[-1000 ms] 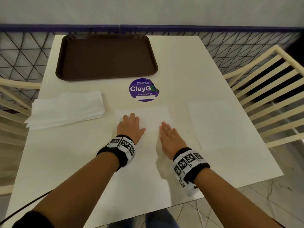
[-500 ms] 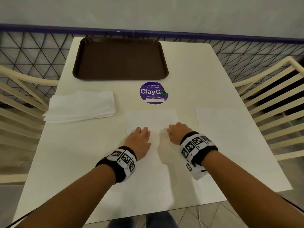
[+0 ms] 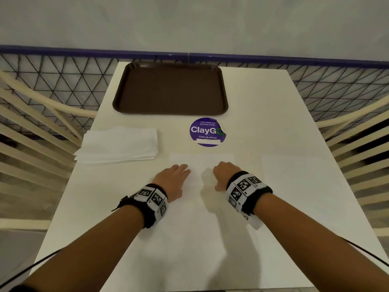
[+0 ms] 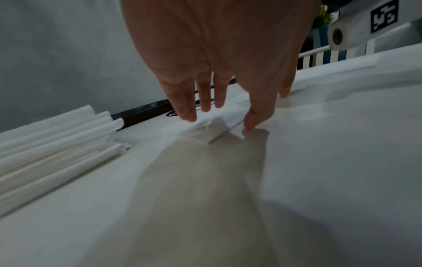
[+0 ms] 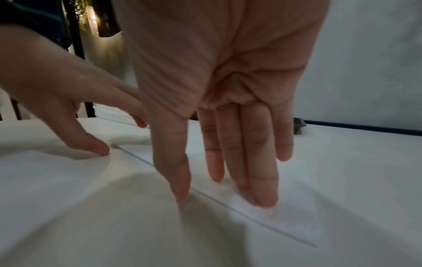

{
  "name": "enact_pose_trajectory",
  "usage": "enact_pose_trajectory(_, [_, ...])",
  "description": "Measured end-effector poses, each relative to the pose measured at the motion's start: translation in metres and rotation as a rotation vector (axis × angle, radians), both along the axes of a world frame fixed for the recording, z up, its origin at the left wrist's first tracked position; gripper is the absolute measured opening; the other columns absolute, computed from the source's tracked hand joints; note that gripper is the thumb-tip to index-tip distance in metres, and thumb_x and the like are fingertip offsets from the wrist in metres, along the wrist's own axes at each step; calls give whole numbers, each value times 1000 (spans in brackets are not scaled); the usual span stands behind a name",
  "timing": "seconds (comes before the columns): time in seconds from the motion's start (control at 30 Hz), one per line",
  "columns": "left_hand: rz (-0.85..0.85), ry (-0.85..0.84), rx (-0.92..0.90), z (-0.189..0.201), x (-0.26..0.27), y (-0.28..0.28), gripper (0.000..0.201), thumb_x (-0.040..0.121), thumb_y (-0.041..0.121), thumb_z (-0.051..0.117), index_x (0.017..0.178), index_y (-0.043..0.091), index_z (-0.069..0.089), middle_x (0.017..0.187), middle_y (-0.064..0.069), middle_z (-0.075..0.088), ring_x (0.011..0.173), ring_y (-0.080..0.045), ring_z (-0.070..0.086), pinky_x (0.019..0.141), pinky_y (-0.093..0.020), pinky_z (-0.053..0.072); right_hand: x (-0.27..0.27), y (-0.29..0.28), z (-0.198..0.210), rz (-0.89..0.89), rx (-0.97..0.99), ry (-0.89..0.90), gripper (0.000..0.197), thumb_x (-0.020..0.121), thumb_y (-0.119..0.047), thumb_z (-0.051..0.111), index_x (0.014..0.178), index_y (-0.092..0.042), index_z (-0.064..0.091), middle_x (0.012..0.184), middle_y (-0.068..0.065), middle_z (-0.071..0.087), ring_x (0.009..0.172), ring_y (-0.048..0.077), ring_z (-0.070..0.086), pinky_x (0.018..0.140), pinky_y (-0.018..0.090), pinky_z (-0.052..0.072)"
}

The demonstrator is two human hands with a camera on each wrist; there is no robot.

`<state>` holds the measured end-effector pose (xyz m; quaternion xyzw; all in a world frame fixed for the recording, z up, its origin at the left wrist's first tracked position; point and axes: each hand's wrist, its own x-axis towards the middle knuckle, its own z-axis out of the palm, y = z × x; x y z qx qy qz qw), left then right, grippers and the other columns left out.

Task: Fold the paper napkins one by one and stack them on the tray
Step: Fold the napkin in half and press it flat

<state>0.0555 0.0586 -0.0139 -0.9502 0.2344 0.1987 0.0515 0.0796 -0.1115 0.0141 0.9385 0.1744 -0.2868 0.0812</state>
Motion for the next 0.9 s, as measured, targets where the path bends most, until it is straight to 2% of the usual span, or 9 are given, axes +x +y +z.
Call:
enact_pose_trajectory(0.13, [9, 37, 82, -4, 6, -18, 63, 94, 14, 43, 148, 13, 11, 152, -7, 11, 136, -26, 21, 101, -31, 37, 2, 2, 0, 83, 5, -10, 35, 87, -19, 61, 116, -1, 56, 121, 15, 56, 111, 31, 58, 85, 34, 48])
enact_pose_trajectory(0.23, [20, 11, 150, 3, 6, -32, 55, 97, 6, 32, 148, 11, 11, 150, -13, 16, 132, -31, 27, 98, -32, 38, 1, 6, 1, 161, -25, -1, 34, 89, -19, 59, 119, -3, 55, 123, 13, 55, 114, 31, 55, 94, 37, 44])
enact_pose_trajectory(0.37, [57, 5, 171, 3, 4, -42, 50, 96, 1, 31, 144, 6, 19, 144, -15, 24, 126, -29, 35, 91, -32, 43, -6, 11, -4, 231, -65, -15, 33, 92, -19, 49, 123, -6, 50, 123, 8, 57, 117, 28, 53, 110, 45, 28])
enact_pose_trajectory(0.47, [67, 28, 160, 3, 4, -41, 44, 97, 3, 29, 141, 5, 26, 140, -15, 30, 121, -27, 41, 89, -34, 44, -12, 9, -11, 197, 11, -63, 32, 96, -23, 38, 122, -7, 48, 116, 7, 63, 111, 27, 58, 111, 46, 22])
enact_pose_trajectory(0.53, [67, 42, 153, 5, 6, -37, 38, 99, 7, 27, 137, 7, 34, 135, -14, 37, 118, -28, 46, 88, -36, 44, -12, 3, -11, 226, 4, -99, 31, 98, -15, 30, 123, -5, 46, 117, 9, 63, 110, 28, 58, 111, 47, 19])
enact_pose_trajectory(0.73, [84, -57, 54, 30, 20, -9, 42, 95, 1, 31, 135, 10, 38, 129, -9, 47, 117, -25, 49, 91, -36, 43, 13, -21, 17, 263, -29, -170, 33, 95, -4, 32, 124, -3, 47, 125, 12, 57, 116, 28, 55, 103, 38, 33])
enact_pose_trajectory(0.8, [115, -90, 41, 42, 35, 4, 39, 95, 3, 33, 132, 13, 42, 127, -8, 52, 114, -27, 52, 92, -37, 45, 27, -22, 37, 239, -1, -228, 32, 95, -4, 33, 122, -4, 49, 122, 13, 58, 112, 30, 58, 93, 35, 43])
enact_pose_trajectory(0.9, [155, -163, 8, 68, 59, 27, 34, 97, 10, 35, 129, 15, 47, 125, -9, 56, 111, -29, 55, 92, -38, 46, 52, -9, 70, 172, 31, -314, 31, 98, -11, 33, 123, -8, 51, 120, 13, 57, 109, 31, 58, 87, 36, 46])
